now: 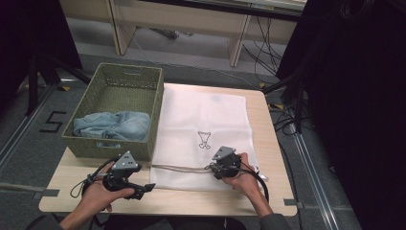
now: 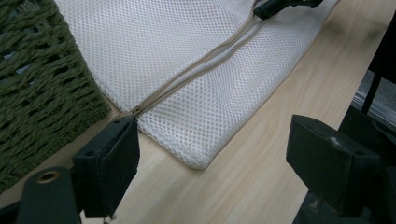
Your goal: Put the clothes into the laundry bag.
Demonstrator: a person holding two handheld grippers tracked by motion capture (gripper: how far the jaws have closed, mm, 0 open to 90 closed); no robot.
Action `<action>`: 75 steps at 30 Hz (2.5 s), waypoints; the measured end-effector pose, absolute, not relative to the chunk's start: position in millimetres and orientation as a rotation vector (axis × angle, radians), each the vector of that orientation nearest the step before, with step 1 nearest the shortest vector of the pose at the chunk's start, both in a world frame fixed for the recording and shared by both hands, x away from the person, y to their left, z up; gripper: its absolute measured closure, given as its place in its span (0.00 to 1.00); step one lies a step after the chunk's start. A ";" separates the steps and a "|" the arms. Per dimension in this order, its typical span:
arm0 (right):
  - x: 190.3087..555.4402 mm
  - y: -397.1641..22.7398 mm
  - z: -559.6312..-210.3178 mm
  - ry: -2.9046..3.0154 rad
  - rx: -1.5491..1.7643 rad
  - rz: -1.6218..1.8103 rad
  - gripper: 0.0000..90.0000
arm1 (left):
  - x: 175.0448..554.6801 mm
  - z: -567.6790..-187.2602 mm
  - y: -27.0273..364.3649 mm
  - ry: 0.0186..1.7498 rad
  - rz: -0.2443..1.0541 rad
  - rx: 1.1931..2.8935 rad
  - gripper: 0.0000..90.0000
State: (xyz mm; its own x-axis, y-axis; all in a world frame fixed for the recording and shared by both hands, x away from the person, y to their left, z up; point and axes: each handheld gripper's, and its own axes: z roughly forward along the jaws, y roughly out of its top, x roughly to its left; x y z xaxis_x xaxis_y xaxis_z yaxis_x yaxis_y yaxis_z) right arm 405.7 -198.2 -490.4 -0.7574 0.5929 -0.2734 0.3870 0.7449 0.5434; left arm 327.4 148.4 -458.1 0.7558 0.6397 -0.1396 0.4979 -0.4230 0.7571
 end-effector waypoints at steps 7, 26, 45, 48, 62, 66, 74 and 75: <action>411.1 -187.1 -493.9 2.539 0.721 0.638 0.45 | 326.8 -458.7 147.2 0.868 0.209 2.082 0.19; 411.5 -190.2 -470.7 2.504 0.744 0.743 0.91 | 327.1 -457.3 148.7 0.846 0.210 2.097 0.20; 412.5 -171.1 -491.0 2.584 0.643 0.601 0.59 | 326.7 -457.7 147.7 0.858 0.200 2.088 0.20; 416.2 -167.3 -492.1 2.588 0.622 0.593 0.61 | 326.8 -457.5 148.0 0.856 0.201 2.089 0.20; 422.7 -163.2 -482.3 2.542 0.617 0.648 0.96 | 326.9 -454.9 149.0 0.857 0.226 2.057 0.20; 420.8 -165.7 -468.1 2.493 0.684 0.709 0.96 | 330.8 -445.6 156.5 0.841 0.277 2.055 0.20; 425.8 -170.5 -448.6 2.403 0.692 0.778 0.96 | 349.0 -419.6 186.7 0.934 0.399 1.927 0.20; 426.6 -170.8 -446.3 2.396 0.691 0.782 0.96 | 352.1 -415.0 191.9 0.943 0.423 1.918 0.20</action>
State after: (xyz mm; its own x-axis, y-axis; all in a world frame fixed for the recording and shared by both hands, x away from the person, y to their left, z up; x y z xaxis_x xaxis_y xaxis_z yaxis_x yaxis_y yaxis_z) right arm 426.6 -170.8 -446.3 -0.7337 0.6023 -0.3145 0.3007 0.7029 0.6446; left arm 352.1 191.9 -415.0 0.6468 0.7577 -0.0868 0.4391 -0.2769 0.8547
